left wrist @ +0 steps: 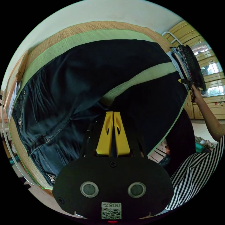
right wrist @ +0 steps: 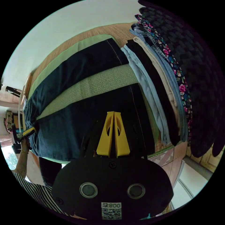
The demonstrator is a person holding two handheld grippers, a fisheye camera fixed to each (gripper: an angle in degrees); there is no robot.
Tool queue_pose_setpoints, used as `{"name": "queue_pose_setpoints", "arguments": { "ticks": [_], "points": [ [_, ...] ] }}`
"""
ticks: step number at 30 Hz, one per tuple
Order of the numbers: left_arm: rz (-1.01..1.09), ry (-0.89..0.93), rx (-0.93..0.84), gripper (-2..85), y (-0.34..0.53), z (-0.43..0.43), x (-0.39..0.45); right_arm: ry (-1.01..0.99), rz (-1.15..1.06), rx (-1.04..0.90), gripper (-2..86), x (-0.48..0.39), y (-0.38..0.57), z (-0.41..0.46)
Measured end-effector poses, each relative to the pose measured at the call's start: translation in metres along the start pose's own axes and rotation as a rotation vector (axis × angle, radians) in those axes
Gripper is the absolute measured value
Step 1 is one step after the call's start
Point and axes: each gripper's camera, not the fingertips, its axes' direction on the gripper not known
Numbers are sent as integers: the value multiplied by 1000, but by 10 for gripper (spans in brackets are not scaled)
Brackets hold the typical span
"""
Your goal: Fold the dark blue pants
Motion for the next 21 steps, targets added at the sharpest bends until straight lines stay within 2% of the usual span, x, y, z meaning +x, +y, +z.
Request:
{"name": "queue_pose_setpoints", "arguments": {
  "ticks": [8, 13, 15, 17, 21],
  "points": [
    [-96, -84, 46, 1, -7, 8, 25, 18, 6, 9, 0, -18, 12, -56],
    [-196, -141, 8, 1, 14, 29, 33, -60, -123, 42, 0, -71, 57, -106],
    [-224, -127, -65, 1, 17, 51, 33, -9, -170, -22, 1, -92, 67, -98],
    [-271, -95, -46, 1, 16, 57, 36, 16, -189, -84, 1, -104, 75, -86],
    [-245, -67, 36, 2, 14, 49, 57, -38, -209, -14, 2, -125, 93, -130]
  ]
}}
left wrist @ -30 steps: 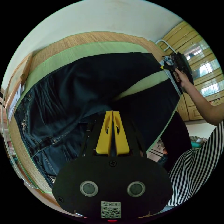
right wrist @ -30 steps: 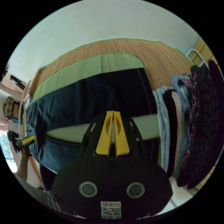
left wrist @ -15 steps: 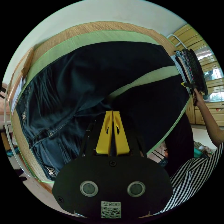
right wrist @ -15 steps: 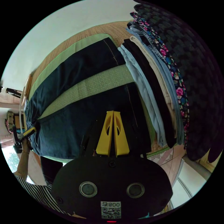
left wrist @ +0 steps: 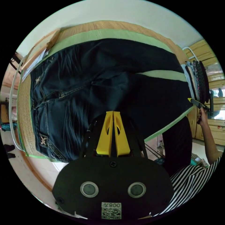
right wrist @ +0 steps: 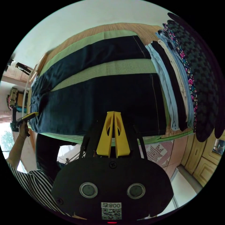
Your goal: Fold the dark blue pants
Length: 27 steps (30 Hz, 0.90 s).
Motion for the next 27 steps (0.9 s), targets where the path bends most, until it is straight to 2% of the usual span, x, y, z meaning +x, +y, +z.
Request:
{"name": "queue_pose_setpoints", "arguments": {
  "ticks": [3, 6, 10, 18, 23, 27],
  "points": [
    [38, 61, 61, 5, 4, -1, 21, -57, -12, 7, 5, -18, 13, -20],
    [88, 211, 122, 12, -3, 3, 43, -136, -19, 42, 12, -34, 20, -38],
    [225, 308, 147, 39, -50, 16, 95, -125, -16, 117, 47, -42, 2, -65],
    [512, 319, 143, 75, -226, 56, 254, 12, 79, 266, 77, 7, -103, -116],
    [665, 283, 135, 83, -339, 112, 376, 57, 121, 204, 94, 32, -157, -96],
    [706, 222, 129, 84, -392, 149, 439, 103, 115, 180, 86, 28, -166, -75]
  ]
}}
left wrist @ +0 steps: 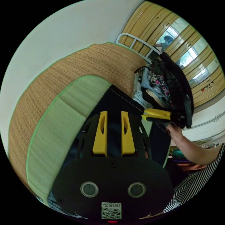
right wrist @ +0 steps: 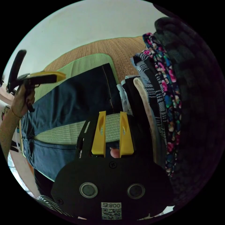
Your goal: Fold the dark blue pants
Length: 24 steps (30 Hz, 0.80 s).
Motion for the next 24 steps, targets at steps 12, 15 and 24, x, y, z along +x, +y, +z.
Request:
{"name": "queue_pose_setpoints", "arguments": {
  "ticks": [12, 15, 24],
  "points": [
    [90, -185, -90, 26, -74, 100, 42, 83, -14, 59, 35, -27, 4, -23],
    [134, -172, -10, 19, -79, 79, 60, 21, -32, 95, 14, -23, 8, -57],
    [98, -217, 11, 10, -110, 83, 74, -55, 16, 88, 14, 4, -6, -93]
  ]
}}
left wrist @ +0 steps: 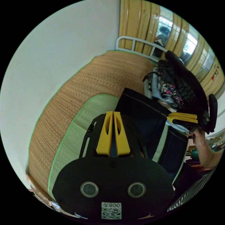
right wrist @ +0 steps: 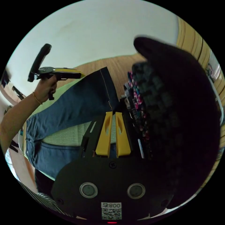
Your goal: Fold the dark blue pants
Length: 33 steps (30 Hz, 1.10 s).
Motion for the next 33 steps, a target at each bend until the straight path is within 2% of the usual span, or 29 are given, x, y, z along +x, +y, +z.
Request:
{"name": "queue_pose_setpoints", "arguments": {
  "ticks": [1, 4, 8, 12, 17, 21, 26, 28, 30, 33],
  "points": [
    [-19, 7, -13, 11, -1, 5, 3, 8, 17, -33, 14, 4, 1, 9],
    [53, 189, -11, 22, 11, 7, 29, 34, -30, -13, 27, 4, 25, -7],
    [181, 365, -133, 58, 59, 26, 92, 58, -93, -58, 66, 7, 83, -31],
    [196, 428, -233, 70, 88, 48, 133, 100, -43, -197, 96, 25, 165, -33],
    [203, 288, -234, 37, 96, 41, 155, 117, 33, -252, 95, 53, 204, -1],
    [206, 283, -248, 12, 98, 25, 162, 131, -2, -268, 78, 57, 198, 0],
    [154, 306, -171, 5, 104, -15, 151, 41, 44, -202, 74, 90, 198, -34],
    [155, 303, -194, 5, 106, -10, 153, 43, 75, -198, 77, 112, 202, -12],
    [148, 291, -254, 5, 109, -3, 154, 25, 116, -305, 78, 129, 201, 23],
    [109, 217, -203, 2, 121, -29, 141, 60, 110, -271, 67, 136, 203, 25]
  ]
}}
